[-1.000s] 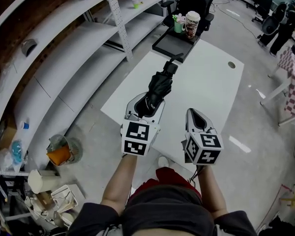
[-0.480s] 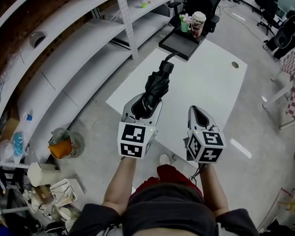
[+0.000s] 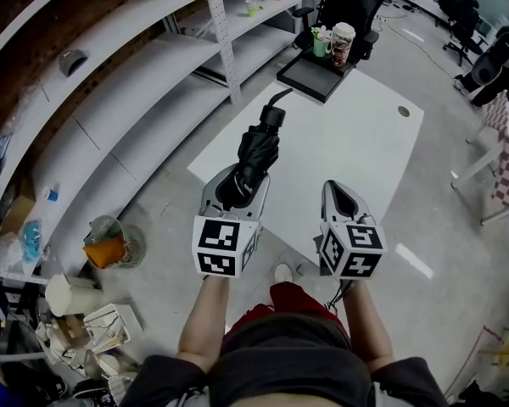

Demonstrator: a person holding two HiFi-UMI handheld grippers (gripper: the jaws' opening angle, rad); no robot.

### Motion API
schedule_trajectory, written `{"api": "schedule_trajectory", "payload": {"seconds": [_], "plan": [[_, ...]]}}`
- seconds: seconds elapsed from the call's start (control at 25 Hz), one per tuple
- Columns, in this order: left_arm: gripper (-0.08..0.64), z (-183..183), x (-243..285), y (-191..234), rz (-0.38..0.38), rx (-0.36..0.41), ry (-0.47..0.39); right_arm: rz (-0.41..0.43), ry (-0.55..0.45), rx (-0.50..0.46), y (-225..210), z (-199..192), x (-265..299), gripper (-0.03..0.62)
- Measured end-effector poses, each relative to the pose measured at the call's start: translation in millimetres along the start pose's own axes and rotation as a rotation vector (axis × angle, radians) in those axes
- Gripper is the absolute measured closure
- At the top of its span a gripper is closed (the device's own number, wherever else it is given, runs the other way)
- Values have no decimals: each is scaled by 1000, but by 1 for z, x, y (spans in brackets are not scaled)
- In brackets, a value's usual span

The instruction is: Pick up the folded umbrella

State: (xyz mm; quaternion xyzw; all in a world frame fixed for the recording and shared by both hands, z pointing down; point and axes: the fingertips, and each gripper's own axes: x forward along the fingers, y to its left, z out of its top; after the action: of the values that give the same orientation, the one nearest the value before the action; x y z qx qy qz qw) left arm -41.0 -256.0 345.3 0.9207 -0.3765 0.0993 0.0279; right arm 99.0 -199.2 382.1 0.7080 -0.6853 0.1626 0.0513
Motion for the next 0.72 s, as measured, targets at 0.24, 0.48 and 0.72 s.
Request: {"api": "schedule_trajectory", "payload": {"seconds": [0.24, 0.48, 0.72], "plan": [[345, 1, -28, 2, 28, -7, -14, 19, -22, -9, 15, 2, -14, 574], [345, 1, -54, 3, 46, -23, -29, 55, -41, -28, 33, 3, -27, 574], [345, 0, -73, 2, 55, -31, -35, 77, -68, -66, 47, 9, -41, 575]]}}
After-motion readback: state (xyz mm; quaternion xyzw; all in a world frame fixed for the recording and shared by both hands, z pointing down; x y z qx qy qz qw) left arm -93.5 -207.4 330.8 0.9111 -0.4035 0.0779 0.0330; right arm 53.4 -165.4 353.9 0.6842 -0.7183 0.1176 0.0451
